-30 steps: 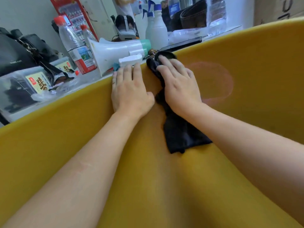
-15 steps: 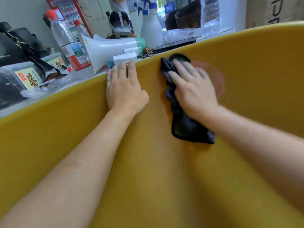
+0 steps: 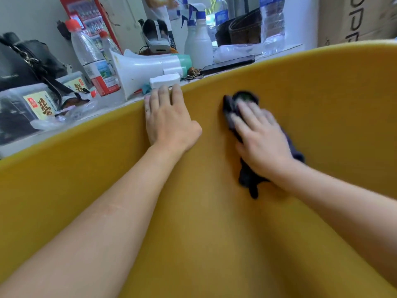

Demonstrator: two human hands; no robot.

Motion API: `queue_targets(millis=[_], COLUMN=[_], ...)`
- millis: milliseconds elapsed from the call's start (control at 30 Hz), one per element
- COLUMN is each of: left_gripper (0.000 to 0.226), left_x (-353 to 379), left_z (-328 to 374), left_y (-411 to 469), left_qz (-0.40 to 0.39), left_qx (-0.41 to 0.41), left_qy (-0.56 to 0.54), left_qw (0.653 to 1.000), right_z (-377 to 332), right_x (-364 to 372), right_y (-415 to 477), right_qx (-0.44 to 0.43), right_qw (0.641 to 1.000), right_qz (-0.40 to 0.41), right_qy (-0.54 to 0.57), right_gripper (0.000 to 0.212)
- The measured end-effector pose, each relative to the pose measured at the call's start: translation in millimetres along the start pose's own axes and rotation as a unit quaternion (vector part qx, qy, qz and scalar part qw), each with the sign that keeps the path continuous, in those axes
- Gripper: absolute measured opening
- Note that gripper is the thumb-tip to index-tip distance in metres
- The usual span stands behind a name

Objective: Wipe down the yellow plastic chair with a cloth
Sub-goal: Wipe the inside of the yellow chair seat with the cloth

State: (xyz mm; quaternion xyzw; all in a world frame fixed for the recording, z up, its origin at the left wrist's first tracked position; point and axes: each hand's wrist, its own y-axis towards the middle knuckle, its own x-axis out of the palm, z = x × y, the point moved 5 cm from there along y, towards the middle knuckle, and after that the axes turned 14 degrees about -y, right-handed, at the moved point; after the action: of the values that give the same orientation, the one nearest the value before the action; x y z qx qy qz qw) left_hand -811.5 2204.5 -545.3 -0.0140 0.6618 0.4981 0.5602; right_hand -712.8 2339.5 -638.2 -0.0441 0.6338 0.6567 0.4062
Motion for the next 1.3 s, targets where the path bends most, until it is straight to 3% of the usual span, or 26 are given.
queue_targets(millis=[67,133,200,267,333,367,467,533,600,667,733,800,867,933,967,1033,1100,1167,1233,1300], left_gripper=[0.088,0.089,0.088,0.088,0.086,0.086,0.086,0.087,0.087,0.087,0.087,0.089,0.09,0.091,0.091,0.092,0.093,0.09,0.082,0.08], left_x=[10,17,19,20,21,20,20,22,23,25,26,25,24,26,27,27,25,27,43,63], left_z=[22,42,45,40,39,40,42,38,37,38,40,40,39,39,40,40,43,50,61,69], left_y=[5,10,16,17,17,18,17,14,13,13,13,13,10,6,6,6,4,-8,-40,-82], left_qz=[-0.025,-0.042,-0.038,-0.031,-0.027,-0.021,-0.007,-0.008,-0.009,-0.004,-0.006,-0.004,-0.006,-0.01,-0.014,-0.02,-0.035,-0.067,-0.133,-0.179], left_qx=[0.021,0.032,0.027,0.038,0.05,0.048,0.042,0.048,0.051,0.048,0.048,0.044,0.047,0.054,0.056,0.045,0.03,0.017,0.018,0.024], left_qy=[-0.014,-0.026,-0.031,-0.016,-0.012,-0.016,-0.022,-0.016,-0.018,-0.016,-0.018,-0.028,-0.023,-0.021,-0.025,-0.026,-0.034,-0.064,-0.083,-0.077], left_qw=[0.999,0.998,0.998,0.999,0.998,0.999,0.999,0.999,0.998,0.999,0.999,0.999,0.999,0.998,0.998,0.998,0.998,0.996,0.987,0.98], right_z=[-44,-38,4,56,62,47,-24,-22,26,77,77,35,-3,12,32,76,71,22,-25,-16], right_x=[7,8,-1,-14,-15,-10,7,3,-8,-24,-23,-5,3,-3,-11,-22,-22,-10,-6,-6], right_y=[-54,-57,-12,35,37,21,-54,-57,-11,40,40,-5,-52,-43,-20,25,20,-34,-89,-84], right_qx=[-0.148,-0.257,-0.209,-0.061,0.042,0.046,-0.131,-0.266,-0.228,-0.09,0.013,-0.024,-0.156,-0.236,-0.205,-0.065,0.044,0.016,-0.109,-0.207], right_qw=[0.988,0.965,0.978,0.995,0.998,0.998,0.988,0.961,0.973,0.992,0.997,0.998,0.983,0.968,0.975,0.993,0.996,0.995,0.985,0.967], right_qz=[-0.046,-0.062,-0.01,0.039,0.026,0.011,-0.072,-0.076,-0.02,0.015,0.005,-0.035,-0.095,-0.086,-0.072,-0.041,-0.05,-0.086,-0.131,-0.148], right_qy=[0.02,0.006,-0.029,-0.064,-0.048,-0.032,0.026,0.016,-0.04,-0.089,-0.073,-0.035,-0.013,-0.02,-0.044,-0.086,-0.067,-0.041,-0.003,-0.002], right_gripper=[0.052,0.048,0.045,0.046,0.052,0.055,0.055,0.045,0.045,0.048,0.051,0.053,0.052,0.051,0.049,0.048,0.056,0.064,0.057,0.051])
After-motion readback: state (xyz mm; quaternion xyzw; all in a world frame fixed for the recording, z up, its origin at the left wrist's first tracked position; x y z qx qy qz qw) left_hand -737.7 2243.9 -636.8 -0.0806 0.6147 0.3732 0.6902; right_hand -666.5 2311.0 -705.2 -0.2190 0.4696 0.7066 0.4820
